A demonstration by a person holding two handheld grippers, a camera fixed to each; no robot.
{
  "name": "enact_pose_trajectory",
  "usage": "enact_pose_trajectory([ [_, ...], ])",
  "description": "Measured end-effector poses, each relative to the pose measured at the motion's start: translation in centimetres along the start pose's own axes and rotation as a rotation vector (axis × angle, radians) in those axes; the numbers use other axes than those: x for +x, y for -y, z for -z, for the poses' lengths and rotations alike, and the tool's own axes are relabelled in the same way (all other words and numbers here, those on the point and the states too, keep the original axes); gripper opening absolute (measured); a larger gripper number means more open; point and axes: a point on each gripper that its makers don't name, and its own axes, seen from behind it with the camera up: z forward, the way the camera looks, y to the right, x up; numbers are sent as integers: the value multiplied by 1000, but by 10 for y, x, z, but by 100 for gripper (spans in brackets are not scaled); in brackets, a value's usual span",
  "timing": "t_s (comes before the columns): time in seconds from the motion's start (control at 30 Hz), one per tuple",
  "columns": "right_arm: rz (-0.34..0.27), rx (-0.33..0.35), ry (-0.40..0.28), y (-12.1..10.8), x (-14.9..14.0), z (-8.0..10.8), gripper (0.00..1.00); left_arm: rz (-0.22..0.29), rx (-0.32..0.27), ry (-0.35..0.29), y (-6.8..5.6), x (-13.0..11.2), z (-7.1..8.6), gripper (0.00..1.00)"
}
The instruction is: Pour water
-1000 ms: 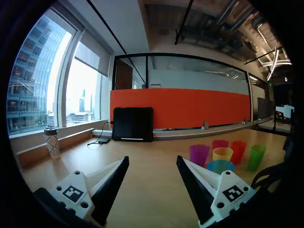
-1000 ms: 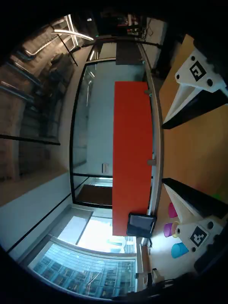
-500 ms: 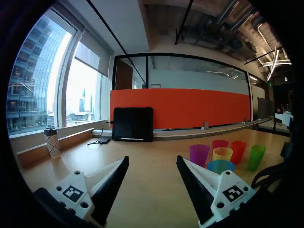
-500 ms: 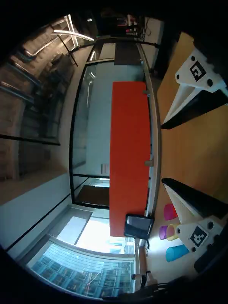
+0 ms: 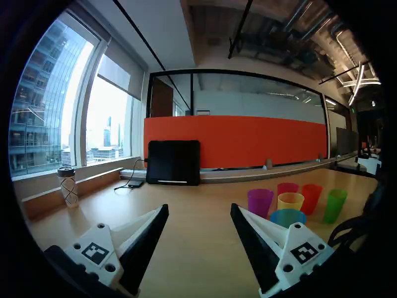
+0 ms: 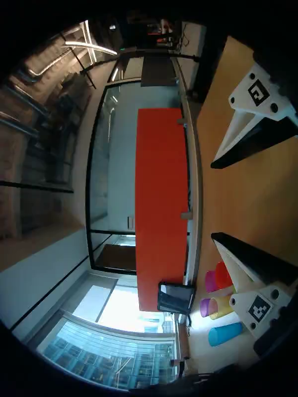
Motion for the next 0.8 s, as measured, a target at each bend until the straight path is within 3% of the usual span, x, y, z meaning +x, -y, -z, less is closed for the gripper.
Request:
enact_pose_trajectory([
  [0.8, -22, -18, 47, -14, -21, 1, 99, 0, 0, 0, 0, -1, 0, 93],
])
